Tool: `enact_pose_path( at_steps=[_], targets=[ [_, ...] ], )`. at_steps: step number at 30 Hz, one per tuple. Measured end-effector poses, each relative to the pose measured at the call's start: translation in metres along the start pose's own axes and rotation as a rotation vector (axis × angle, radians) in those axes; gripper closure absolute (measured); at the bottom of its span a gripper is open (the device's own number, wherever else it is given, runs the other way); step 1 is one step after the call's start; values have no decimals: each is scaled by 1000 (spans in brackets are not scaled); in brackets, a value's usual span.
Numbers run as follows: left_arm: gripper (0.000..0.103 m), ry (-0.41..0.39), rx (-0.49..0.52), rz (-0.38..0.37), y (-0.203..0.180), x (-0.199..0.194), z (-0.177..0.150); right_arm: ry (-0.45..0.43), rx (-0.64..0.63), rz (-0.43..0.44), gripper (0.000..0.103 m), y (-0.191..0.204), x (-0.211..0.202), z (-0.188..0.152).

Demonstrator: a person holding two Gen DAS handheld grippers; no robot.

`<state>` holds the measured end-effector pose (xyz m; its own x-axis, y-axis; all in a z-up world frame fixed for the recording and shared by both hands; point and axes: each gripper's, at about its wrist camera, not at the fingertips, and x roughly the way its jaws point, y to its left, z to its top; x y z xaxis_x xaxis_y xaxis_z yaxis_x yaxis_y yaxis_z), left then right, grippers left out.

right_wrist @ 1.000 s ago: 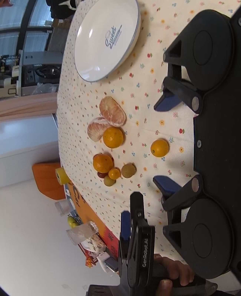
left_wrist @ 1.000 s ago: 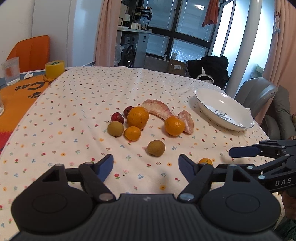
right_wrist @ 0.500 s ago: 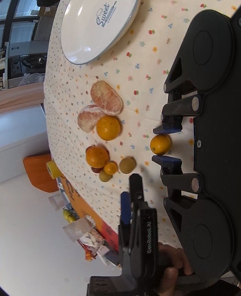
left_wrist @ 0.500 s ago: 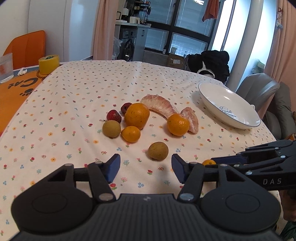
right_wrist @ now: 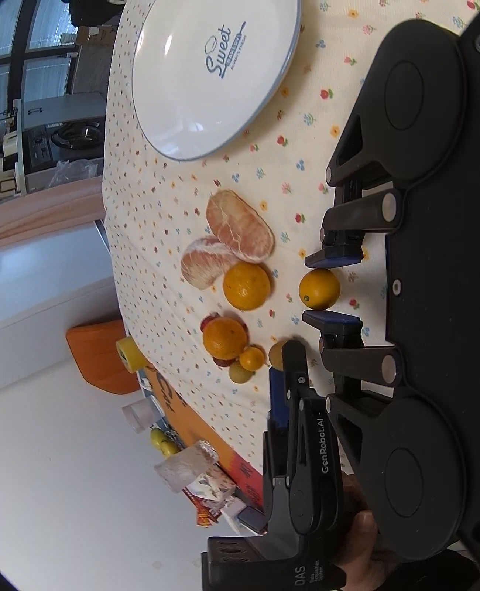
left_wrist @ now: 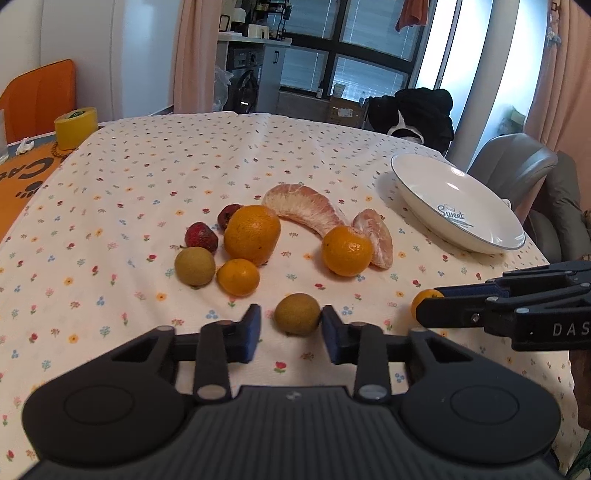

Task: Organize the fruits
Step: 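Grasp the small orange with the right tool while the left tool grasps an olive-green fruit, then carry both fruits onto the white plate and open both tools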

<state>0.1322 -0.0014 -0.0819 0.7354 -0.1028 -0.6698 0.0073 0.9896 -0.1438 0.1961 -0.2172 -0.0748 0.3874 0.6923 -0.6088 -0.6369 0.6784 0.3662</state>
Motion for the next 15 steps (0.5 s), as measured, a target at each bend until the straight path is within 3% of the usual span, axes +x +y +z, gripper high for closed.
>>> enact_pose_path(
  at_steps=[15],
  targets=[
    [78,-39,38,-5,-30,-6,20,-99,31,-29,80,-28,-28,12]
  ],
)
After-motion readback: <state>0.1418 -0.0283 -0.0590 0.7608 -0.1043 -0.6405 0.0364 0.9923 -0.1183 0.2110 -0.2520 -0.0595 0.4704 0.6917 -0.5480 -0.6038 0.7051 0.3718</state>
